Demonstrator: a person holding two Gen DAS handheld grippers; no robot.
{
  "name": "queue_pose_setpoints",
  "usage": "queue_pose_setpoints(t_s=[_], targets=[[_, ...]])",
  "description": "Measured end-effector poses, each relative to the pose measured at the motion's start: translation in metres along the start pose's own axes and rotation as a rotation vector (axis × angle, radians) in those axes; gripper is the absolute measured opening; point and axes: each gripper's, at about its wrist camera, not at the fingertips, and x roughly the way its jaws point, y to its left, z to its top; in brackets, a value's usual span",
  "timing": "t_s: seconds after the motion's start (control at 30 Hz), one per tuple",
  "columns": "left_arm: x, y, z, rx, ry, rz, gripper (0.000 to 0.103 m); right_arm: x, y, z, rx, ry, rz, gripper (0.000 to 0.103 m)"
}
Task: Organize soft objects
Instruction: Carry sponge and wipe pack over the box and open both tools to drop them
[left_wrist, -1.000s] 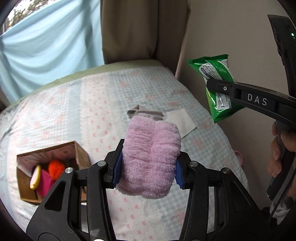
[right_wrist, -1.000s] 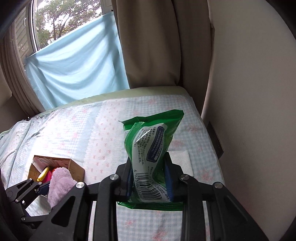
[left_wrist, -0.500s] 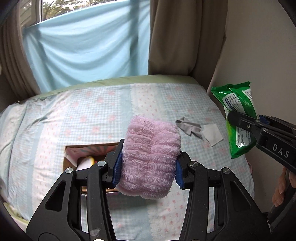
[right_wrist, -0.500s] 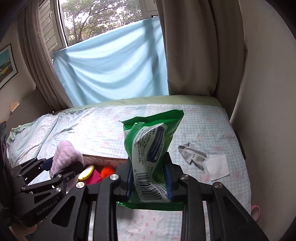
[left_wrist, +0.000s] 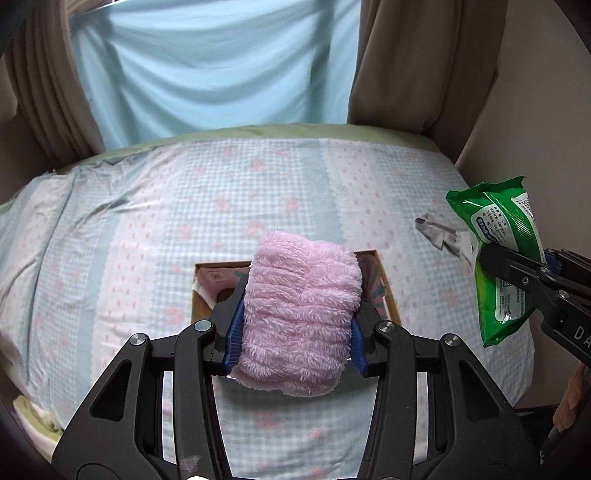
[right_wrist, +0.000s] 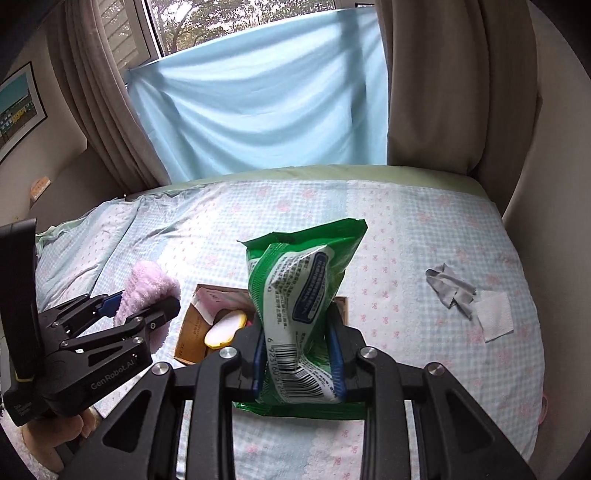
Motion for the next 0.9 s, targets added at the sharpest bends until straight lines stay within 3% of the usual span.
queue_pose_setpoints(t_s=[0.2, 0.4, 0.73, 0.9], targets=[[0.041, 0.051, -0.009, 0.004, 0.069, 0.005, 0.042, 0.055, 0.037, -0.007, 0.003, 0.12, 0.036, 0.026], [0.093, 0.085, -0.018, -0.01, 0.156, -0.013, 0.042, 0.119, 0.047, -0.007, 0.039, 0.233, 0.053, 0.026], [0.179, 0.078, -0.024, 0.028, 0.341, -0.072, 0.042, 0.217, 0.03, -0.031, 0.154, 0.503, 0.041, 0.026], [0.206, 0.066, -0.034, 0.07, 0.425, -0.125, 0.042, 0.239, 0.016, -0.04, 0.219, 0.575, 0.031, 0.026]])
